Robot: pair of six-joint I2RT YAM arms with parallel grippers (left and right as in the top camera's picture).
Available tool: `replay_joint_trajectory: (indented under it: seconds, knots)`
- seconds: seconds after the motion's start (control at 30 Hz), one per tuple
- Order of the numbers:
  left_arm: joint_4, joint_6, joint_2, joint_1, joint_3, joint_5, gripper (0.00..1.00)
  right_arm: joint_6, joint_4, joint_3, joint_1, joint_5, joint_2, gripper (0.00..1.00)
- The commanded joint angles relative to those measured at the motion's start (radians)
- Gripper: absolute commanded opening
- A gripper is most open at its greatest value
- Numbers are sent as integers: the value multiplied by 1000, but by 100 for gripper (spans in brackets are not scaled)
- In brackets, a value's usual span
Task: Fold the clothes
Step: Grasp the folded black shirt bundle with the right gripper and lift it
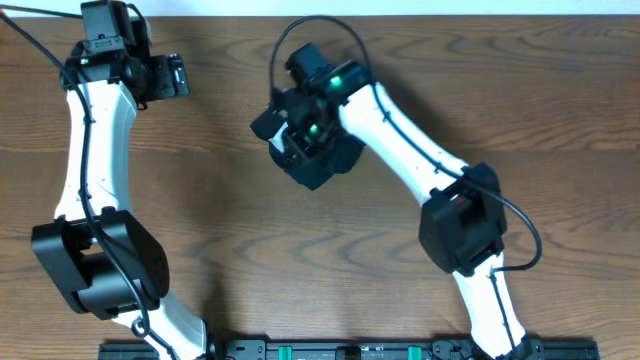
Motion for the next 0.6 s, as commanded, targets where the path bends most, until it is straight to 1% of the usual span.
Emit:
replay_joint_trajectory:
  seconds: [0.0, 0.13, 0.3, 0.43, 0.5, 0.57]
  knots:
    - [-1, -12, 11, -4, 0, 53, 96, -43, -1, 21, -61, 93, -31, 40]
    - [-1, -23, 11, -4, 0, 68, 96, -61, -14, 18, -99, 109, -18, 40]
    - [-1, -23, 11, -4, 0, 68, 96, -76, -19, 16, -105, 129, -10, 40]
    - [-2, -23, 11, -4, 0, 68, 96, -80, -57, 16, -104, 174, -10, 39]
    - [-2, -23, 11, -4, 0, 68, 96, -80, -66, 10, -104, 180, -10, 37]
    - [-2, -23, 11, -4, 0, 68, 96, -85, -60, -3, -104, 181, -10, 31]
